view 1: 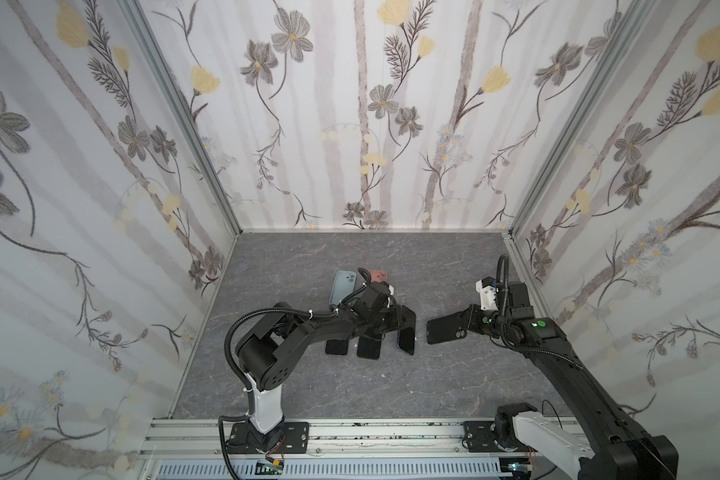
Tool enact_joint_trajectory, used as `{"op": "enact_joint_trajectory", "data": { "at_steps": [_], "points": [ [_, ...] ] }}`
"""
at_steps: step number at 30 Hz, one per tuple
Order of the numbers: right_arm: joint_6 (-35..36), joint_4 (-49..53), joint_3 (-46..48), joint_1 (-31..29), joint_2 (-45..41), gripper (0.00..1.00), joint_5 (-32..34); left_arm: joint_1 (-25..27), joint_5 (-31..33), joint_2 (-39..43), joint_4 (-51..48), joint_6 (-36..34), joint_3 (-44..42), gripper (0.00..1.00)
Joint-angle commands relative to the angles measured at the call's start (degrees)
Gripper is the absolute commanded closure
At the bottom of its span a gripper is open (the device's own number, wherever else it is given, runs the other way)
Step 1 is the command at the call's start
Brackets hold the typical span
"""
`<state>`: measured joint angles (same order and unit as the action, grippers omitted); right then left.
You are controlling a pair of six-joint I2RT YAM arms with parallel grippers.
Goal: Take the phone out of the phone case
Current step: 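Bring the right gripper's black case beside the phone held by the left gripper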
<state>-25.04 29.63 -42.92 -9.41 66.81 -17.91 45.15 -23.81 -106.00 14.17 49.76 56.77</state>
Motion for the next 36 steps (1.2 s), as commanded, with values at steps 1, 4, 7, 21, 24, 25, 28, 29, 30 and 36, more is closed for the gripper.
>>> {"op": "enact_joint_trajectory", "data": {
  "at_steps": [1, 4, 7, 21, 24, 25, 28, 29, 30, 36],
  "points": [
    [-0.28, -2.04, 1.34, 0.0, 0.64, 1.0, -2.36, 0.08, -1.51, 1.34, 2.4, 1.13, -0.89, 1.0],
    [-0.28, -3.39, 2.33, -0.01, 1.17, 1.0, -4.78, 0.1, -1.44, 1.36, 2.44, 1.13, -1.4, 1.0],
    [-0.35, -4.03, 2.87, -0.04, 2.48, 1.0, -6.32, 0.18, -1.24, 0.96, 2.57, 1.13, -1.14, 1.0],
    [-2.37, -7.54, 5.51, -0.06, 3.27, 1.0, -1.97, 1.11, -0.4, -1.84, 3.22, 1.4, -0.39, 1.0],
    [-2.64, -8.43, 6.11, -0.03, 3.45, 1.0, -1.16, 1.19, -0.46, -2.27, 3.39, 1.57, -0.61, 0.98],
    [-2.8, -9.04, 6.38, -0.02, 3.55, 1.0, -1.07, 1.17, -0.29, -2.29, 3.4, 1.5, -0.74, 0.97],
    [-3.39, -10.91, 7.09, -0.05, 4.46, 1.0, -1.25, 1.11, 0.15, -2.53, 3.4, 1.57, -1.09, 0.92],
    [-3.5, -11.31, 7.31, -0.08, 4.75, 1.0, -1.25, 1.24, 0.33, -2.47, 3.4, 1.58, -1.23, 0.89],
    [-3.52, -11.66, 7.41, -0.08, 5.05, 1.0, -1.26, 1.09, 0.59, -2.4, 3.4, 1.59, -1.4, 0.85],
    [-2.96, -11.63, 7.35, -0.03, 5.73, 1.0, -0.16, 1.0, 1.56, -2.23, 3.47, 1.74, -2.1, 0.68]
  ]
}}
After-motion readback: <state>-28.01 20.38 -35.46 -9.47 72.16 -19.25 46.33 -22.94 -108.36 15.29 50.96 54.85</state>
